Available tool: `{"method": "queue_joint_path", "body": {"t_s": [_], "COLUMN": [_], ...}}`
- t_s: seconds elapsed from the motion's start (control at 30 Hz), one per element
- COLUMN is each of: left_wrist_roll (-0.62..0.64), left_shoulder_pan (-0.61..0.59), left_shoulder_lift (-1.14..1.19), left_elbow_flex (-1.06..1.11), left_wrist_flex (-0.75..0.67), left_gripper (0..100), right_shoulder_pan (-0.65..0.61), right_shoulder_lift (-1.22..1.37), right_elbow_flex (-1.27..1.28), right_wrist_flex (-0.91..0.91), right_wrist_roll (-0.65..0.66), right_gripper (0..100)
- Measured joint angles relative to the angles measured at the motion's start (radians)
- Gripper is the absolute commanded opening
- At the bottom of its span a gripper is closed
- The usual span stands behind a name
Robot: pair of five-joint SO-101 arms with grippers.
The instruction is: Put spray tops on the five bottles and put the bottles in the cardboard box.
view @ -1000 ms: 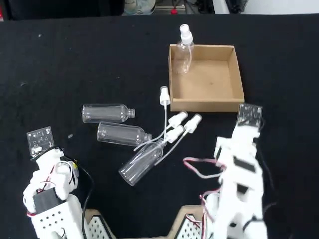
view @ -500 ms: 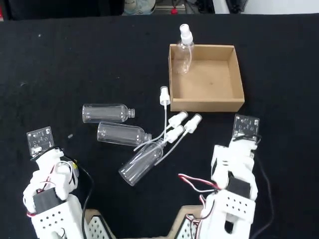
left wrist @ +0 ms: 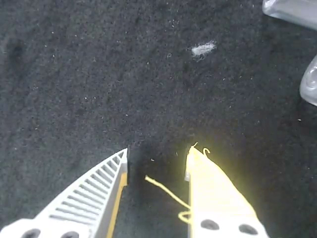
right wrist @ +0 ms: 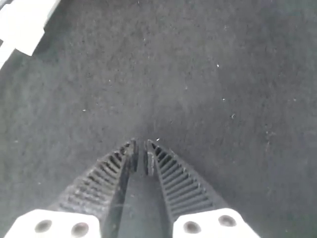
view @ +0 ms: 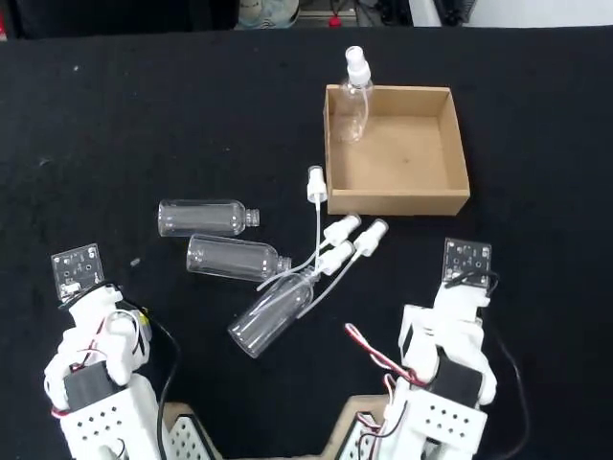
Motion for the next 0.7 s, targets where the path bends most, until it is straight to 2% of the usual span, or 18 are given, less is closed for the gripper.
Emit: {"method": "queue_joint_path", "body": {"t_s": [0.7], "left_wrist_roll": [0.000], "left_shoulder_pan": [0.000], "left_shoulder_lift": [0.000], "left_elbow_flex": [0.000], "left_wrist_flex": [0.000], "left_gripper": [19], "right_shoulder_pan": [0.000], "right_shoulder_lift": [-0.009], "right_elbow_flex": [-0.002], "right_wrist_flex": [0.040], "right_wrist_roll": [0.000], "right_gripper": [1.1]}}
